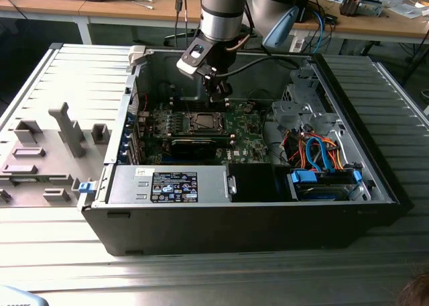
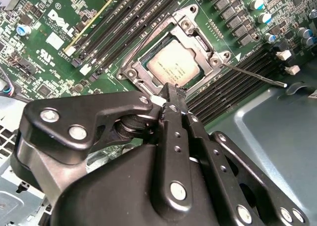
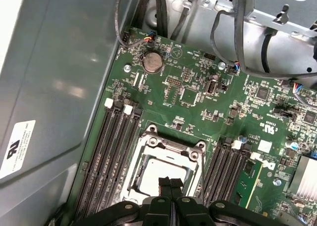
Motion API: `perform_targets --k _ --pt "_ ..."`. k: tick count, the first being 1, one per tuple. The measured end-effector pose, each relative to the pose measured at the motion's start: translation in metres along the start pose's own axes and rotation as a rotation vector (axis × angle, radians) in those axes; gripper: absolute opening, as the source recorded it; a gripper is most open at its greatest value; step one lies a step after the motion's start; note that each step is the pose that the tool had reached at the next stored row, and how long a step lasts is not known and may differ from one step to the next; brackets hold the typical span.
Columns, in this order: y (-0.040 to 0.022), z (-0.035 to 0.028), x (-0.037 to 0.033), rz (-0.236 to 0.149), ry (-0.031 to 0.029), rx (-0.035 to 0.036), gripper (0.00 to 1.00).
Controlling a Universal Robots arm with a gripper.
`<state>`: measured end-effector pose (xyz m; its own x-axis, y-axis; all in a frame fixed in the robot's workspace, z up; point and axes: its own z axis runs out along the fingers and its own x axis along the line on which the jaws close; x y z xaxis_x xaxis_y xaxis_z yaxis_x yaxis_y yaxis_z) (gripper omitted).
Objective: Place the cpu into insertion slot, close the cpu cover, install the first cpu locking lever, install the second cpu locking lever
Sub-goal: 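Install the first cpu locking lever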
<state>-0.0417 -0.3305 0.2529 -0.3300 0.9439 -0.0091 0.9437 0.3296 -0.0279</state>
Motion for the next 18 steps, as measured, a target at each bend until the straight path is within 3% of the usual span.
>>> perform_targets --k 18 --pt "0.0 0.0 0.0 -0.101 -0.0028 -0.0009 0.11"
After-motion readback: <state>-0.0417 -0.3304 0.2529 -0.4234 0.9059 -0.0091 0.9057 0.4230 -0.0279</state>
